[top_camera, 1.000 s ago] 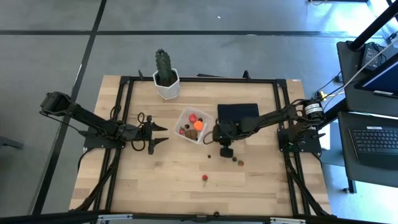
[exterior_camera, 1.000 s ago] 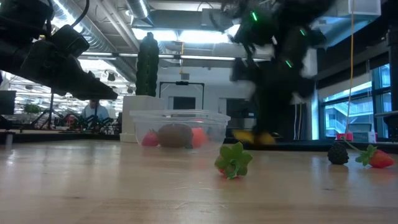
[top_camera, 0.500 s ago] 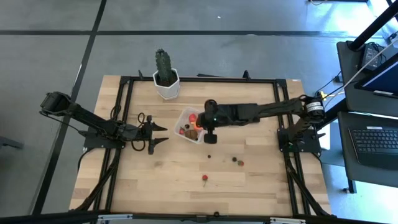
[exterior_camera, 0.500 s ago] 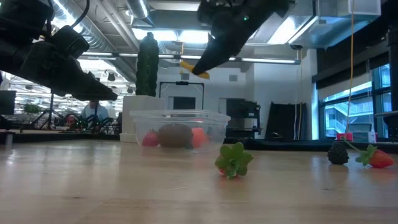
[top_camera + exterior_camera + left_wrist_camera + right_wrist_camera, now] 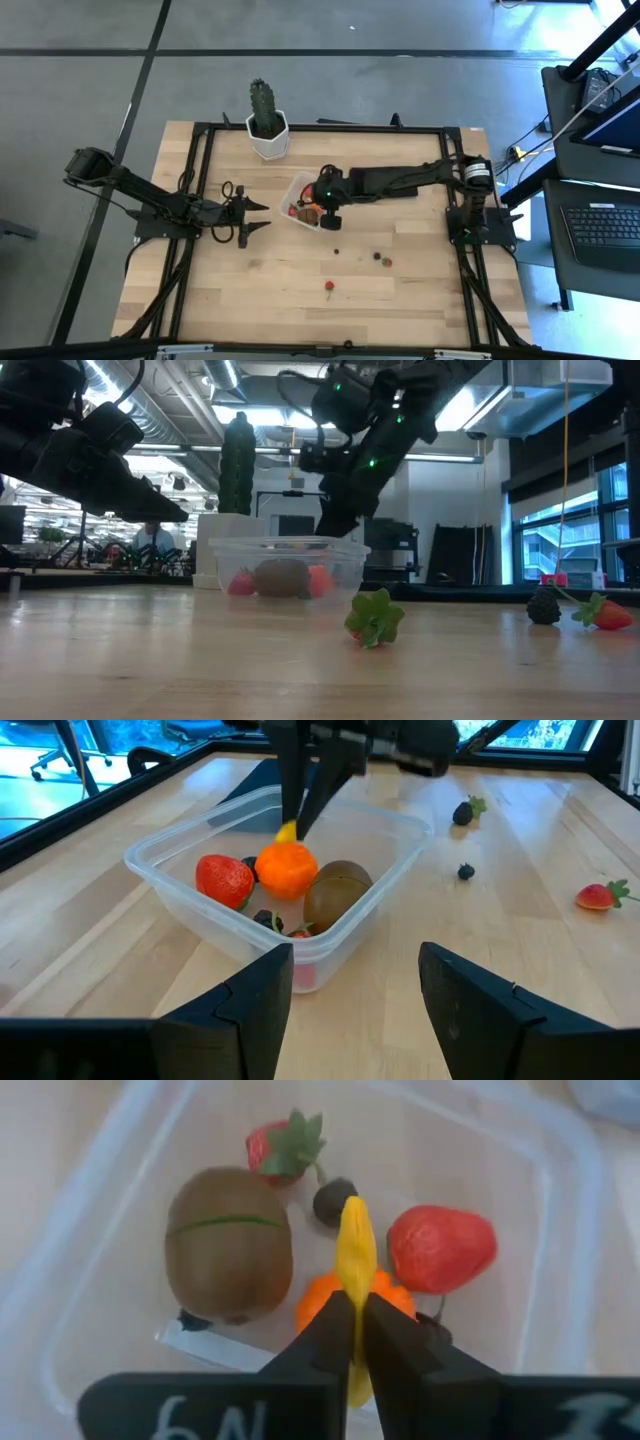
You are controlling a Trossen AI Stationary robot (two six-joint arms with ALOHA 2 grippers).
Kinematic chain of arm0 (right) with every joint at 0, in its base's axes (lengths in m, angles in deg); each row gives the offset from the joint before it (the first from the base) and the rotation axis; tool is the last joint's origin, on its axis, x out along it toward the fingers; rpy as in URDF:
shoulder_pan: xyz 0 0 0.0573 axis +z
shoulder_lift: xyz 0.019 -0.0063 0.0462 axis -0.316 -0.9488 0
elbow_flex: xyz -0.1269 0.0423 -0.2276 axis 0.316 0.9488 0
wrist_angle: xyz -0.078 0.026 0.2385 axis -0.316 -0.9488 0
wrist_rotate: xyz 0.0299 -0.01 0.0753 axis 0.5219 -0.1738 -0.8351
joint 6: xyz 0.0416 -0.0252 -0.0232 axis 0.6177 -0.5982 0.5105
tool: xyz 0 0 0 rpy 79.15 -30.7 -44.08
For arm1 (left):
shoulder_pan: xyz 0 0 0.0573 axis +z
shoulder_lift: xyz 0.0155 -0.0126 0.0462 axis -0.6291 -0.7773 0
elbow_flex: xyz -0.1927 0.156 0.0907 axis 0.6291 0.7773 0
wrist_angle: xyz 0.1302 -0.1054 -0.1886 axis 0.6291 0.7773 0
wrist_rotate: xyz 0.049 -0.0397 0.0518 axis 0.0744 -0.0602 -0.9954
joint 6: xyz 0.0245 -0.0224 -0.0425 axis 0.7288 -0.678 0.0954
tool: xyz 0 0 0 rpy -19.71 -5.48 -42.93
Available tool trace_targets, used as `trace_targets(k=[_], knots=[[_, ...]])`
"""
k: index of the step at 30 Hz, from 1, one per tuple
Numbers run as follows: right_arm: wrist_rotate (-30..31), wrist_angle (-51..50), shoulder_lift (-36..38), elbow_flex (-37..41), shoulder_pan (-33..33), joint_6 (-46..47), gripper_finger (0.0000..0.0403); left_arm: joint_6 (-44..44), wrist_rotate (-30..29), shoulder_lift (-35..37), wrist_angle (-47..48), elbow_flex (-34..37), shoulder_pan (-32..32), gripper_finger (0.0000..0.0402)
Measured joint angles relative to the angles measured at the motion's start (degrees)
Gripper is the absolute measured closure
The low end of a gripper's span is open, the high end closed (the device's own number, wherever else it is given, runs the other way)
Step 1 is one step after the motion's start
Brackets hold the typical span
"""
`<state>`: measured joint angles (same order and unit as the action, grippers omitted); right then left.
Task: Pick and placing Produce into tupperware
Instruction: Put the yellow corn into the transparent container, then put the blueberry into the transparent container
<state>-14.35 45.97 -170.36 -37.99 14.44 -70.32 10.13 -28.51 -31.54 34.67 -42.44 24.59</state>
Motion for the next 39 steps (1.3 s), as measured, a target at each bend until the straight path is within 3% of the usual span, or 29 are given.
trace_targets(k=[10, 19, 24, 32, 39], knots=[[0.0, 0.0, -0.8, 0.0, -0.1, -0.9, 0.0331, 0.0, 0.0, 0.0, 0.1, 0.0, 0.0, 0.0193], [0.0, -2.1, 0.1, -0.2, -0.1, -1.1, 0.0187, 0.0, 0.0, 0.0, 0.3, 0.0, 0.0, 0.0193], [-0.1, -5.9, 4.7, -0.3, 0.3, 0.1, 0.0134, 0.0, 0.0, 0.0, 0.6, 0.0, 0.0, 0.0193], [-0.2, -5.1, 14.1, 5.6, 4.4, 4.9, 0.0119, -0.2, 0.0, 0.0, 1.2, 0.0, 0.0, 0.0193], [-3.6, 13.1, 23.2, 22.4, 9.8, 5.5, 0.0118, -0.4, 0.0, 0.0, 1.4, 0.0, 0.0, 0.0193]])
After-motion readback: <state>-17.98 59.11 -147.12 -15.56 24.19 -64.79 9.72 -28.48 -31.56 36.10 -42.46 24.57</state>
